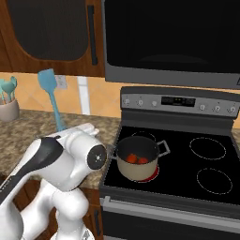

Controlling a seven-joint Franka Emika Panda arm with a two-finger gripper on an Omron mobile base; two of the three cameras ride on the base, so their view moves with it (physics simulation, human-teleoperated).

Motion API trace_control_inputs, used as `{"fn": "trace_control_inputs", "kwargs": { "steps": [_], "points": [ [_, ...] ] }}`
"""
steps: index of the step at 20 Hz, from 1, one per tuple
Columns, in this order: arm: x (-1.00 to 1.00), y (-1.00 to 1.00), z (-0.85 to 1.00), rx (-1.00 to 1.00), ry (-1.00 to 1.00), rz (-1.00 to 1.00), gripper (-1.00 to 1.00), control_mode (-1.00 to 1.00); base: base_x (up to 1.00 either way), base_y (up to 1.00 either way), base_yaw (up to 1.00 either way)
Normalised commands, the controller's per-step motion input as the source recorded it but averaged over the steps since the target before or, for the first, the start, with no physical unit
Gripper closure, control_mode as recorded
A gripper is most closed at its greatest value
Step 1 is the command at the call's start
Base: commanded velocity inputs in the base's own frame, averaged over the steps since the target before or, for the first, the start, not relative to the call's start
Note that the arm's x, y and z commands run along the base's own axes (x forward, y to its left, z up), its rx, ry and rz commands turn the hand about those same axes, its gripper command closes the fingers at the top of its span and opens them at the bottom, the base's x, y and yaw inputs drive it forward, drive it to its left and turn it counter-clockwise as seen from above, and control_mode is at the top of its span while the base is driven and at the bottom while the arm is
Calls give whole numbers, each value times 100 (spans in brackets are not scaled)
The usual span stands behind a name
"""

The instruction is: Put the tomato and bell pepper in the pot. Retrieve the spatula and lightly stir the vegetables in the pot.

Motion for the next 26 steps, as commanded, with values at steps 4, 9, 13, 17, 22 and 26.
{"fn": "trace_control_inputs", "kwargs": {
  "steps": [4, 9, 13, 17, 22, 26],
  "points": [
    [-45, 10, 64, 73, 7, -21, 100, -100, 0, 0, 0],
    [-31, 9, 78, 75, 31, -12, 100, -100, 0, 0, 0],
    [-49, 2, 82, 65, 44, -11, 100, -100, 0, 0, 0],
    [-73, 0, 80, 72, 49, -12, 100, -100, 0, 0, 0],
    [-75, 0, 80, 68, 51, -12, 100, -100, 0, 0, 0],
    [-82, 27, 88, 20, -14, -33, 100, -100, 0, 0, 0]
  ]
}}
